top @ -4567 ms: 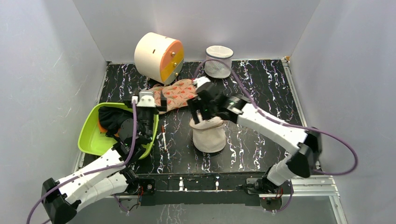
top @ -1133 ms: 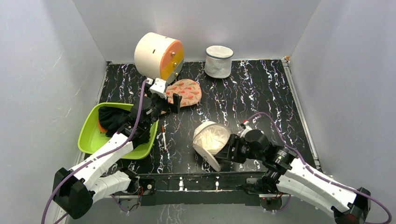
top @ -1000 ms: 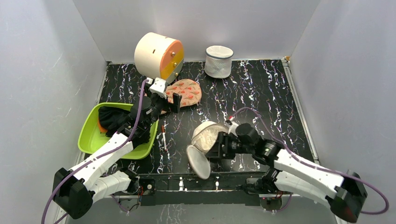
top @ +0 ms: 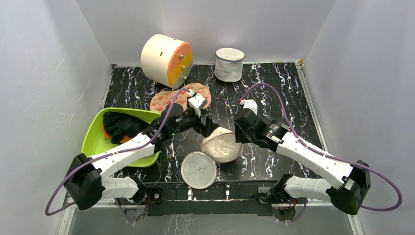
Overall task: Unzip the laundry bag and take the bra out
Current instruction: Pick up the bra from the laundry bag.
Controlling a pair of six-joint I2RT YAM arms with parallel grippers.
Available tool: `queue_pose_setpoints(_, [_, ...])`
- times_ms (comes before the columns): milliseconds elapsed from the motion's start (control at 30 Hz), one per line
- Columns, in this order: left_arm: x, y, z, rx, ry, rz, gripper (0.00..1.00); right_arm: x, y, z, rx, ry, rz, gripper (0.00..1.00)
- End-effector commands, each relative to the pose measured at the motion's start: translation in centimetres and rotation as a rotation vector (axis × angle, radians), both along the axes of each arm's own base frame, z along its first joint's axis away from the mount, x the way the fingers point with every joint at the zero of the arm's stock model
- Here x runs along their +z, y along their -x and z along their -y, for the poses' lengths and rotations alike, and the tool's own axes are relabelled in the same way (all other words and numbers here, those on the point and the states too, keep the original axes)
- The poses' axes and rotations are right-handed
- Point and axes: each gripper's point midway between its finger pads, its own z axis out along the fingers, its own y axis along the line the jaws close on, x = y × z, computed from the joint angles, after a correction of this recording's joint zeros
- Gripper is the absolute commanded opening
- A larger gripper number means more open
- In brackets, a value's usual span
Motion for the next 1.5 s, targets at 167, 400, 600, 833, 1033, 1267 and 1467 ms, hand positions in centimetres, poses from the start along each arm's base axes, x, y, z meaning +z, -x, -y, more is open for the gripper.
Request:
queue_pose_setpoints(167, [2.8,7.2,4.4,-0.2,0.093,0.187,0.78,3.8,-1.5,-3.6,0.078,-0.2,0.105,0.02])
queue_pose_setpoints(400, [-0.6,10.0,6.1,-0.113,0.042,0.115,0.66,4.0,-1.3,-4.5,0.097,-0.242,0.092,0.0])
queue_pose_setpoints(600, [-2.8,7.7,6.5,0.095,0.055,-0.051,0.62,3.9,-1.1,-4.5,0.09,-0.254,0.085,0.0])
queue_pose_setpoints(833, [-5.1,7.3,6.3,0.176,0.052,-0.14,0.44,4.4,-1.1,-4.5,0.087,-0.265,0.093,0.0])
queue_pose_setpoints(1033, [-6.4,6.0,6.8,0.218,0.03,-0.183,0.49,4.1,-1.0,-5.0,0.102,-0.278,0.082,0.0])
queue_pose_setpoints(1267, [-7.9,3.9,6.6,0.248,0.025,-0.278,0.46,4.1,-0.9,-5.3,0.111,-0.287,0.077,0.0])
queue_pose_setpoints(1467, [-8.9,3.2,6.5,0.259,-0.008,-0.272,0.56,3.9,-0.8,-5.5,0.119,-0.298,0.07,0.0])
